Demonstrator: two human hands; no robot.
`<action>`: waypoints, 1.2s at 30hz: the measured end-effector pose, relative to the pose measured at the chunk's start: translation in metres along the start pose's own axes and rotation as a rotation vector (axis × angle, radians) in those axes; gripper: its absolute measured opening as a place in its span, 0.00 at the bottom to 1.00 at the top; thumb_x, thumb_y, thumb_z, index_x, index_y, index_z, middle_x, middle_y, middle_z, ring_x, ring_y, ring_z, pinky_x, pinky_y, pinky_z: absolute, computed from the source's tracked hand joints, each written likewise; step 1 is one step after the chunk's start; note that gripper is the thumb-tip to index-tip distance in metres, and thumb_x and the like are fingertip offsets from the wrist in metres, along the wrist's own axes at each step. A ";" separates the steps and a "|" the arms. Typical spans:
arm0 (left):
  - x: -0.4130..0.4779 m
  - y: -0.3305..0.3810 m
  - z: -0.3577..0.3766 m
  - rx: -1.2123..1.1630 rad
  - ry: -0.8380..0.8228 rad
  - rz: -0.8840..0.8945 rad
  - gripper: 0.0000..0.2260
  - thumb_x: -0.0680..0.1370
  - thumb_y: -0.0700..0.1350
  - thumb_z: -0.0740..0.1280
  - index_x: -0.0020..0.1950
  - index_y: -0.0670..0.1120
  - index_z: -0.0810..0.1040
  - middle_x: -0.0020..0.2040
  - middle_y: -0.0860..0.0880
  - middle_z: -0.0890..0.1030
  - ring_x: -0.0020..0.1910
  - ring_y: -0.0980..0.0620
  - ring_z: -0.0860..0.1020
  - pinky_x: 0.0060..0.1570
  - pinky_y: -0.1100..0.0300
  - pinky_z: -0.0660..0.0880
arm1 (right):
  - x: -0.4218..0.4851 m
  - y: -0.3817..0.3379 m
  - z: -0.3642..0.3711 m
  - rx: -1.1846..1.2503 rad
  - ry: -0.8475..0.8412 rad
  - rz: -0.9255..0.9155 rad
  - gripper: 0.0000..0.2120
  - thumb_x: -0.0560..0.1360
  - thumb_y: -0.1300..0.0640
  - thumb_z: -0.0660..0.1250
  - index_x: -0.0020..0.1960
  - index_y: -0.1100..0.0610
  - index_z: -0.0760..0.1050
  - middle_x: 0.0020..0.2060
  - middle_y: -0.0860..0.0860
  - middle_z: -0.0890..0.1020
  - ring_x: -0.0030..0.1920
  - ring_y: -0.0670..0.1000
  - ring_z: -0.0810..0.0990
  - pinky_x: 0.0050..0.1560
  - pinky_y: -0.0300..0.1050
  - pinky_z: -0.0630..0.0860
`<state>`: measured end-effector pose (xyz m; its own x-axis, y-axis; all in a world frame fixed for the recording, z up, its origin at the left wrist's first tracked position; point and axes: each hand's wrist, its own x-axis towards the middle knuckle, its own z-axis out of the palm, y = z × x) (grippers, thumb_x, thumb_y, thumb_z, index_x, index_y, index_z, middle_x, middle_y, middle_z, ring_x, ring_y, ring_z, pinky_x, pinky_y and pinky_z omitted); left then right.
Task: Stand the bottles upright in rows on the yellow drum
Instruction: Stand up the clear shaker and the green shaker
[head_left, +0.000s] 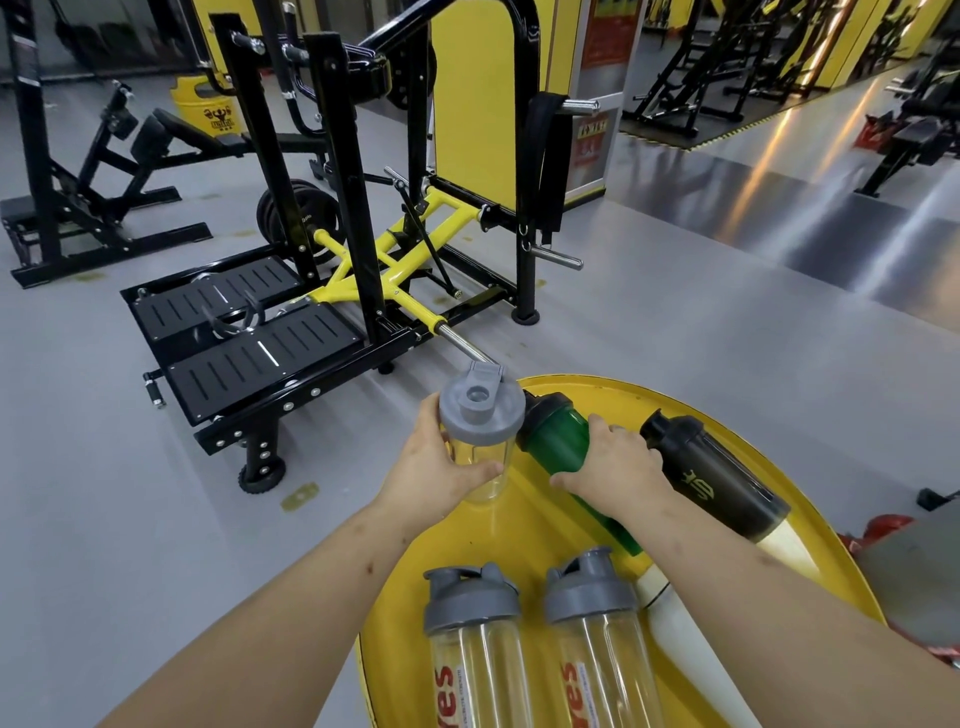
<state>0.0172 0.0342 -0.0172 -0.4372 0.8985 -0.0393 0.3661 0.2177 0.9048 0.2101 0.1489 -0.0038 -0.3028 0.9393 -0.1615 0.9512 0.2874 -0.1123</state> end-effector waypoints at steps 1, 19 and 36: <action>0.000 -0.001 0.000 0.001 -0.005 -0.001 0.43 0.70 0.51 0.82 0.77 0.57 0.59 0.69 0.59 0.73 0.66 0.55 0.72 0.59 0.58 0.73 | 0.000 0.000 0.000 -0.006 -0.005 -0.001 0.45 0.68 0.31 0.72 0.75 0.53 0.62 0.64 0.54 0.78 0.64 0.58 0.75 0.63 0.58 0.72; -0.001 -0.008 0.002 0.033 -0.016 -0.016 0.39 0.72 0.55 0.80 0.76 0.55 0.61 0.68 0.60 0.73 0.65 0.54 0.73 0.56 0.58 0.72 | -0.011 -0.001 -0.013 0.271 0.114 0.007 0.40 0.68 0.37 0.75 0.72 0.53 0.64 0.57 0.54 0.78 0.59 0.59 0.76 0.59 0.62 0.75; -0.008 -0.003 0.012 0.034 0.055 -0.070 0.42 0.73 0.54 0.80 0.80 0.55 0.59 0.68 0.59 0.72 0.69 0.53 0.73 0.57 0.57 0.71 | -0.019 0.026 -0.010 0.832 0.223 -0.139 0.42 0.65 0.49 0.82 0.72 0.49 0.63 0.61 0.48 0.77 0.60 0.50 0.76 0.56 0.46 0.76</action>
<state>0.0295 0.0306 -0.0250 -0.5070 0.8584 -0.0779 0.3606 0.2933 0.8854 0.2415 0.1403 0.0063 -0.3116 0.9457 0.0930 0.5278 0.2536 -0.8106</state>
